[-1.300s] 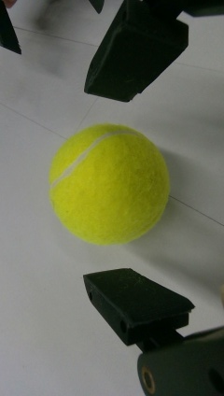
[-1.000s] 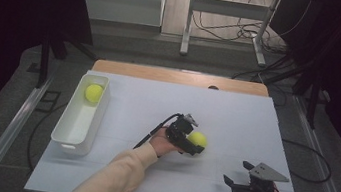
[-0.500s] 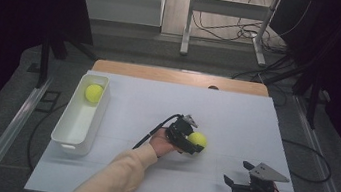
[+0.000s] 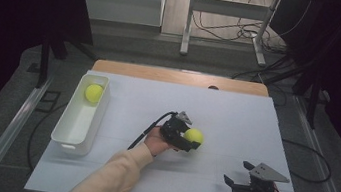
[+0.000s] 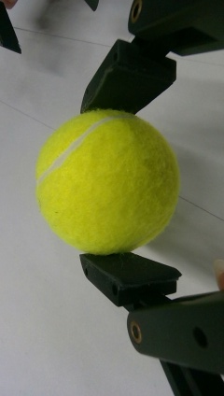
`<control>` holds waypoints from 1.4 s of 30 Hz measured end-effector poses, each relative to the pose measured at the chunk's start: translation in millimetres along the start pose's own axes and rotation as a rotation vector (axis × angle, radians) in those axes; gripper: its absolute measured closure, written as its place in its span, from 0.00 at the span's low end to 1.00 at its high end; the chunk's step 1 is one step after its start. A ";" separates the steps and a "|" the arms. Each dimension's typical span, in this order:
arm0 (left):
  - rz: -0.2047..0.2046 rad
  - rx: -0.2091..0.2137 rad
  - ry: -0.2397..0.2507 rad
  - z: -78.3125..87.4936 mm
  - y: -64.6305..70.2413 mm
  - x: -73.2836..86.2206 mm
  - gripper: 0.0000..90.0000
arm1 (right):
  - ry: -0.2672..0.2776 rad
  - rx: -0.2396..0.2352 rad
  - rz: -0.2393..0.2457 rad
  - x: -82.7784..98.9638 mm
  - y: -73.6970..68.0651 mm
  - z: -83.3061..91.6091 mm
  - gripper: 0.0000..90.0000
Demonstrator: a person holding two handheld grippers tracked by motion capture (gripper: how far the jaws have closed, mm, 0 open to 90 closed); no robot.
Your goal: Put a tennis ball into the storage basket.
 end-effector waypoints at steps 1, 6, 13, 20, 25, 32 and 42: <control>-0.005 0.000 0.003 1.1 0.0 0.2 0.29 | 0.000 0.000 0.000 0.0 0.0 0.0 0.14; -0.006 -0.001 0.015 5.6 1.7 0.4 0.29 | -0.001 0.002 0.000 0.1 0.2 -0.1 0.14; -0.005 -0.002 0.032 11.1 2.5 0.7 0.29 | -0.002 0.005 0.001 0.2 0.2 0.1 0.14; -0.003 -0.008 0.048 17.6 1.2 -0.3 0.29 | -0.003 0.006 0.002 0.3 0.3 -0.1 0.14; -0.003 -0.011 0.058 22.1 1.7 -1.3 0.29 | -0.003 0.007 0.002 0.4 0.4 0.0 0.14; 0.000 -0.024 0.085 30.9 1.2 -2.8 0.29 | 0.000 0.002 0.003 0.4 0.4 0.5 0.14; -0.007 -0.039 0.106 44.1 -0.1 -3.8 0.29 | 0.002 0.001 0.001 0.3 0.4 0.6 0.14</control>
Point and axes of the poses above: each handheld gripper's, and its own axes: z roughly backward along the jaws, x roughly out of its underside, y roughly to its right, the point moved 4 cm from there along -z, roughly forward along the jaws, and after that the axes turned 9 degrees about -z, right-handed, at the moved point
